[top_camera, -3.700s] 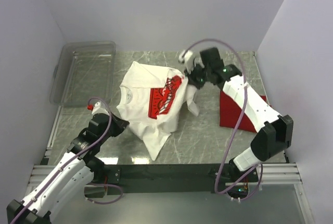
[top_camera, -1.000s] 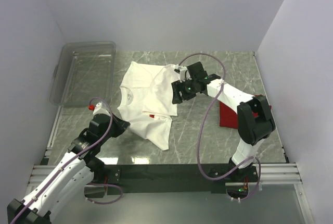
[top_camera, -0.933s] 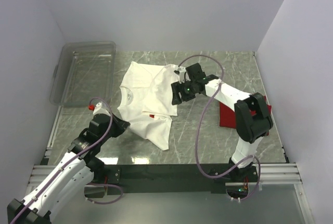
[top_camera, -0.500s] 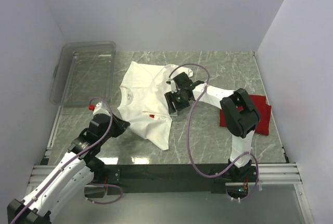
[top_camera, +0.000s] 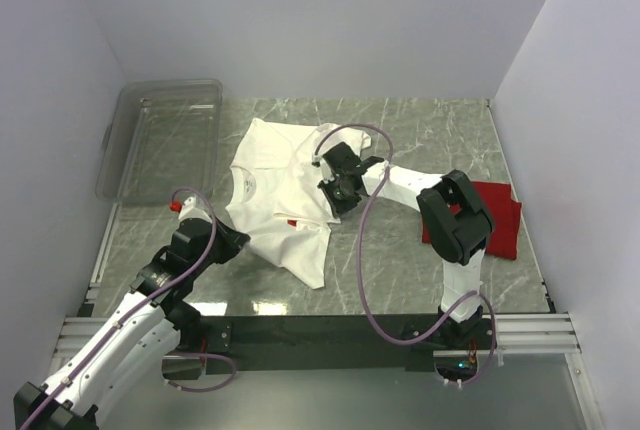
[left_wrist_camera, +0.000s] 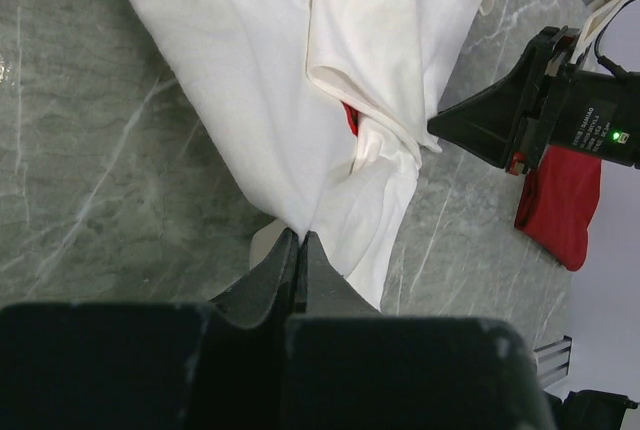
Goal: Fold and stack the t-shirts
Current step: Flatten the tshirt out
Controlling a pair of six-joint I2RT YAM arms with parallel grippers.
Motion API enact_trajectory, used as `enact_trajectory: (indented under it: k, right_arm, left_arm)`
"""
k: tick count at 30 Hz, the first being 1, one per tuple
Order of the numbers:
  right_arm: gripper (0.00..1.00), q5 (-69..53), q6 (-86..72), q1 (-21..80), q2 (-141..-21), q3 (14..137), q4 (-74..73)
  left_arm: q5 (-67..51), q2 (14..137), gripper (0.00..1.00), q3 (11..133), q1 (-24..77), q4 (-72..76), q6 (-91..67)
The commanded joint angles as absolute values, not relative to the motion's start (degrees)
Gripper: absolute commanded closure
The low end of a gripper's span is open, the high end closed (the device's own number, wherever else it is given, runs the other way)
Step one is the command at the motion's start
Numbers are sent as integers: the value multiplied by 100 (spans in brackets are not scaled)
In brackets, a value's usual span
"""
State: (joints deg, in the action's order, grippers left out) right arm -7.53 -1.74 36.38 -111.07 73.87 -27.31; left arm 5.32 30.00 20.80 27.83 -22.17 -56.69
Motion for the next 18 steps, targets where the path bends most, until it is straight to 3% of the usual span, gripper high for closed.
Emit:
enact_trajectory:
  k: [1, 3, 10, 18]
  right_arm:
    - [90, -642, 306, 3674, -11180, 7365, -3287]
    - [100, -493, 474, 3534, -10883, 7356, -3366]
    - [100, -1614, 2062, 2506, -9415, 6797, -4358]
    - [100, -1214, 2628, 1952, -6887, 4828, -4465]
  left_arm:
    - [536, 2918, 100, 2065, 2786, -2127, -5695]
    - [676, 2927, 100, 2092, 2786, -2276, -5783]
    - [949, 2962, 100, 2258, 2786, -2768, -6204]
    - [1063, 2505, 100, 2706, 2786, -3523, -6670]
